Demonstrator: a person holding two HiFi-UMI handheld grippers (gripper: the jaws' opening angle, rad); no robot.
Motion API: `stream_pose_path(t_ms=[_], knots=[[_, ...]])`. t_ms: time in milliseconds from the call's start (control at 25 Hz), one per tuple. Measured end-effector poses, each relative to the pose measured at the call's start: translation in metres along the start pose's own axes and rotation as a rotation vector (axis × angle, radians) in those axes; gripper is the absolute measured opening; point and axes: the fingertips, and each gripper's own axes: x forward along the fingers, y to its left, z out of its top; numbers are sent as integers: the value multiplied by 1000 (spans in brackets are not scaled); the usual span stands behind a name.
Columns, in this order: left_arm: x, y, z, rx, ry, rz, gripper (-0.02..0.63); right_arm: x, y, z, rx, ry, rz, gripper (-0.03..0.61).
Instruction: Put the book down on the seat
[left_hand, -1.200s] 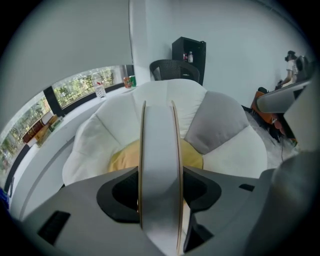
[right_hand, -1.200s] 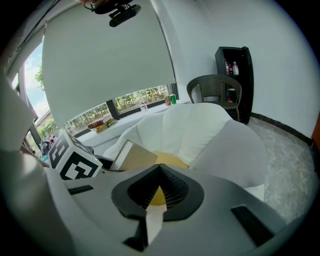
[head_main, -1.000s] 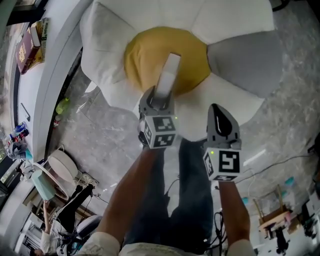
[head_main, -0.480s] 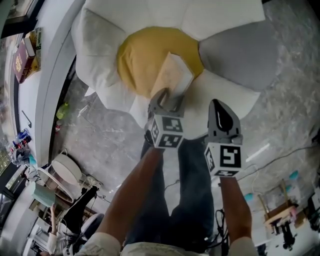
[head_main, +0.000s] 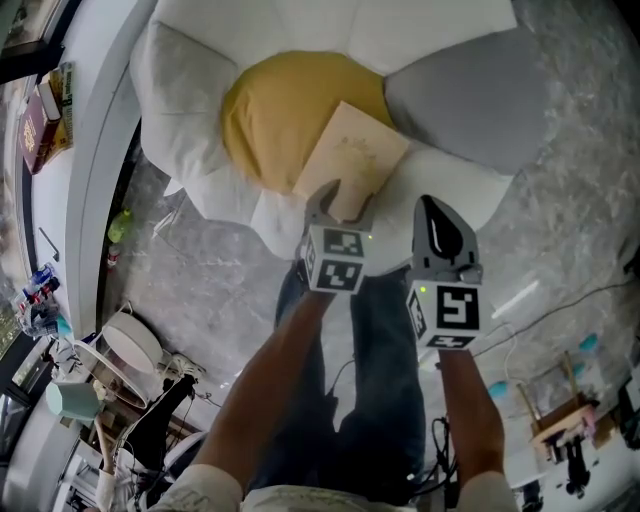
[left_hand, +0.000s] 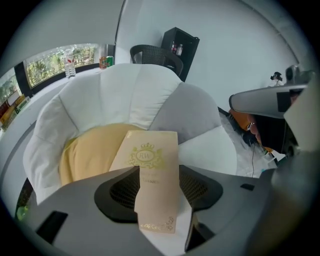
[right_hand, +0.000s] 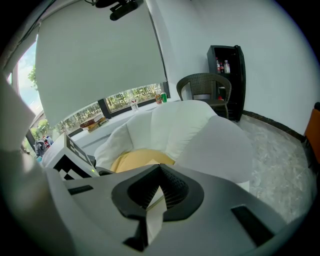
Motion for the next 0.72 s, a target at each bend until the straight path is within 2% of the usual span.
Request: stream_pose_path(t_ms=[320, 440, 600, 720], knots=[[-5, 9, 5, -39, -11, 31, 253, -4, 5, 0, -11, -1, 8, 5], [-8, 15, 7, -45, -4, 51, 224, -4, 7, 4, -16, 0, 7, 5], [-14, 23, 8, -75, -15, 67, 128, -4, 14, 6, -30, 9, 16, 3], [-21, 29, 9, -96, -31, 79, 21, -3, 20, 8, -47, 20, 19, 5]])
